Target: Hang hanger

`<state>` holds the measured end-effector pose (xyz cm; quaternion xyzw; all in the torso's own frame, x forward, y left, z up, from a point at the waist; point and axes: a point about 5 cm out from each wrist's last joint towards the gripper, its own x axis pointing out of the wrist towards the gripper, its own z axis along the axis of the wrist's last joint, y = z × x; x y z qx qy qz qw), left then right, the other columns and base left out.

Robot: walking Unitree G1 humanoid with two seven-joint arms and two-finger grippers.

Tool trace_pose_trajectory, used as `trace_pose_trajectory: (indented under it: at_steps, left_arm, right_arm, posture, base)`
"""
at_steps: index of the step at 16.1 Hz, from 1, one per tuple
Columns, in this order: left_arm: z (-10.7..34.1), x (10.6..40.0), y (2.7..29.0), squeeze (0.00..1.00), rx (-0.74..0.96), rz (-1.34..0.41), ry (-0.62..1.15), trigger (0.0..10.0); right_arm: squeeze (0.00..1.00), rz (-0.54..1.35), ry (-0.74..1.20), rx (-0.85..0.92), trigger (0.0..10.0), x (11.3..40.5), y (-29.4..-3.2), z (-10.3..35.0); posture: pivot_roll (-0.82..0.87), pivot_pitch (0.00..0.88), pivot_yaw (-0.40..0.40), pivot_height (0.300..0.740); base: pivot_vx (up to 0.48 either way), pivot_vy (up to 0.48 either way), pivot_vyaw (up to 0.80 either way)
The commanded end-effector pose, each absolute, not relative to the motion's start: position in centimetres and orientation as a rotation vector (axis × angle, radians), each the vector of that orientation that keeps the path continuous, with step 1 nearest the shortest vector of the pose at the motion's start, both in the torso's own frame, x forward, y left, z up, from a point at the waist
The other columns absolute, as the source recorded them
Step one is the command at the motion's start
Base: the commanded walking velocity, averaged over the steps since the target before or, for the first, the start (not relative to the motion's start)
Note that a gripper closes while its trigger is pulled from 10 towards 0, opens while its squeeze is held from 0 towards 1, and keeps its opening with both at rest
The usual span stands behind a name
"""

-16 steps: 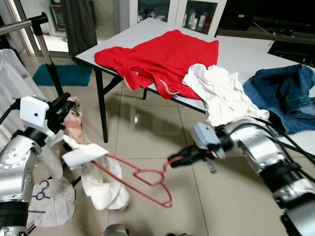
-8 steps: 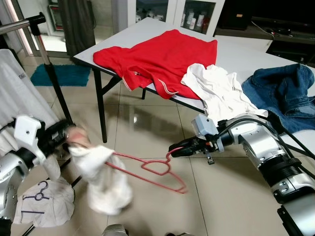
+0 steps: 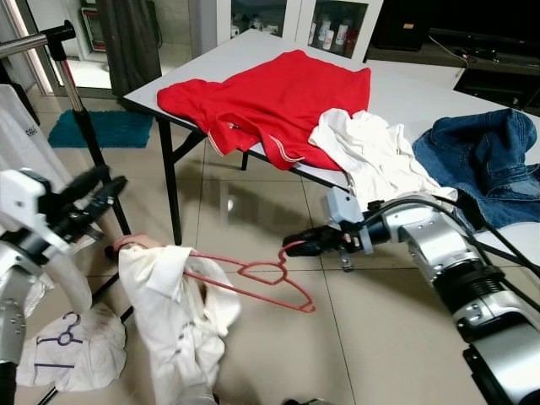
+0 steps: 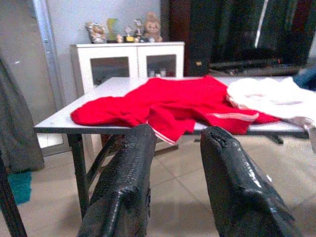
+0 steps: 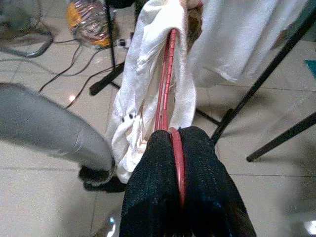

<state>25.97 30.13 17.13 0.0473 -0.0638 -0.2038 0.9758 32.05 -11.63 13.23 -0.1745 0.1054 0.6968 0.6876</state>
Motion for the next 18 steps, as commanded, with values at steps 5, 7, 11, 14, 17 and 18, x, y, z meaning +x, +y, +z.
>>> trace_pose_trajectory:
  at_steps: [5, 7, 11, 14, 17, 18]
  left_arm:
    - [17.0, 25.1, 27.3, 0.9, -0.029, -0.49, -0.178, 10.0]
    - [16.0, 25.0, 26.4, 1.0, -0.082, -0.499, -0.155, 10.0]
    - [14.7, 25.5, 27.3, 0.0, -0.047, -0.384, -0.109, 10.0]
    - [13.9, 25.5, 27.2, 0.0, -0.017, -0.376, -0.079, 10.0]
    - [13.4, 25.6, 26.8, 0.0, 0.025, -0.391, -0.069, 10.0]
    - [13.2, 25.7, 26.8, 0.0, 0.033, -0.399, -0.062, 10.0]
  right_arm:
    - [0.0, 1.374, 0.11, -0.379, 0.0, 34.4, -10.6, 15.9]
    - [0.0, 1.383, 0.086, -0.375, 0.0, 34.3, -10.1, 16.1]
    - [0.0, 1.415, 0.041, -0.363, 0.0, 34.1, -9.7, 16.8]
    - [0.0, 1.408, 0.005, -0.355, 0.0, 34.1, -9.5, 17.5]
    - [0.0, 1.448, -0.028, -0.338, 0.0, 33.6, -9.2, 18.1]
    - [0.0, 1.467, -0.04, -0.334, 0.0, 33.3, -9.1, 18.3]
  posture:
    - [0.15, 0.007, -0.093, 0.74]
    - [0.15, 0.005, -0.094, 0.74]
    - [0.15, 0.002, -0.092, 0.74]
    - [0.14, 0.0, -0.087, 0.74]
    - [0.14, 0.0, -0.085, 0.74]
    - [0.15, 0.0, -0.083, 0.74]
  base:
    - [0.0, 0.0, 0.0]
    - [0.0, 0.0, 0.0]
    - [0.0, 0.0, 0.0]
    - [0.0, 0.0, 0.0]
    - [0.0, 0.0, 0.0]
    - [0.0, 0.0, 0.0]
